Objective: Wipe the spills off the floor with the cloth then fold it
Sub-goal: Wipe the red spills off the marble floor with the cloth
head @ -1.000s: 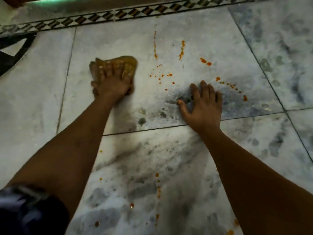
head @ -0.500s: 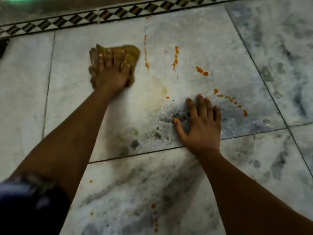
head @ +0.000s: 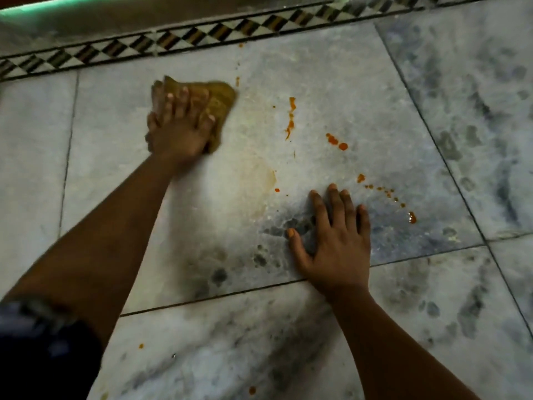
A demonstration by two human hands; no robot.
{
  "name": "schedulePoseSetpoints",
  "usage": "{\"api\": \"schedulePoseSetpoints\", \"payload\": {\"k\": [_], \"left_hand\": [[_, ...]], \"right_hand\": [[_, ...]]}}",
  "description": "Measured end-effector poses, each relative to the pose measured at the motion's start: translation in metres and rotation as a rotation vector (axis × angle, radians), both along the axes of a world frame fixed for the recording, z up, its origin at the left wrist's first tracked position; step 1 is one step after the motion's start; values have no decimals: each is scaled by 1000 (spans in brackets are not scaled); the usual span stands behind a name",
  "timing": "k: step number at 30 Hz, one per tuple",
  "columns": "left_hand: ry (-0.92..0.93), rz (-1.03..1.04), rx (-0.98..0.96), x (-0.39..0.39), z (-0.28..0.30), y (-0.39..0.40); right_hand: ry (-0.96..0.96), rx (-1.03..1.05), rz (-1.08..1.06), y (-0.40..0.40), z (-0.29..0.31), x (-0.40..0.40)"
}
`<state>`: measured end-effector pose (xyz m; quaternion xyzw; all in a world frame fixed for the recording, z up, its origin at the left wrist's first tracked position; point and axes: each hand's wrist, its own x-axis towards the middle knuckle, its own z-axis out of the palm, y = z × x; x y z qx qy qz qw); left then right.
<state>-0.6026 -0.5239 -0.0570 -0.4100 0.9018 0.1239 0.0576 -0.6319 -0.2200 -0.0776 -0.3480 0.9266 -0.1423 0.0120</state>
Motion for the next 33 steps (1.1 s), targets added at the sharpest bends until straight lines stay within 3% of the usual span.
{"api": "schedulePoseSetpoints", "payload": {"k": [4, 7, 10, 12, 18, 21, 26, 31, 33], "left_hand": [[3, 119, 100, -75, 13, -26], [9, -59, 79, -101, 15, 1], [18, -297, 33, -73, 8, 19], [37, -327, 22, -50, 5, 8], [29, 72, 91, -92, 14, -44], [19, 120, 121, -131, 26, -40], [35, -135, 117, -156, 22, -13], [38, -438, 72, -87, 9, 5], [59, -462, 85, -69, 5, 2]], "right_hand": [[-19, -9, -10, 0, 0, 0], [-25, -5, -5, -1, 2, 0], [-42, -6, -4, 0, 3, 0], [-43, -14, -2, 0, 3, 0], [-55, -12, 1, -1, 2, 0], [-45, -29, -2, 0, 2, 1], [-31, -19, -3, -1, 1, 0], [-25, -22, 5, 0, 1, -2], [-33, -39, 3, 0, 2, -1]]}}
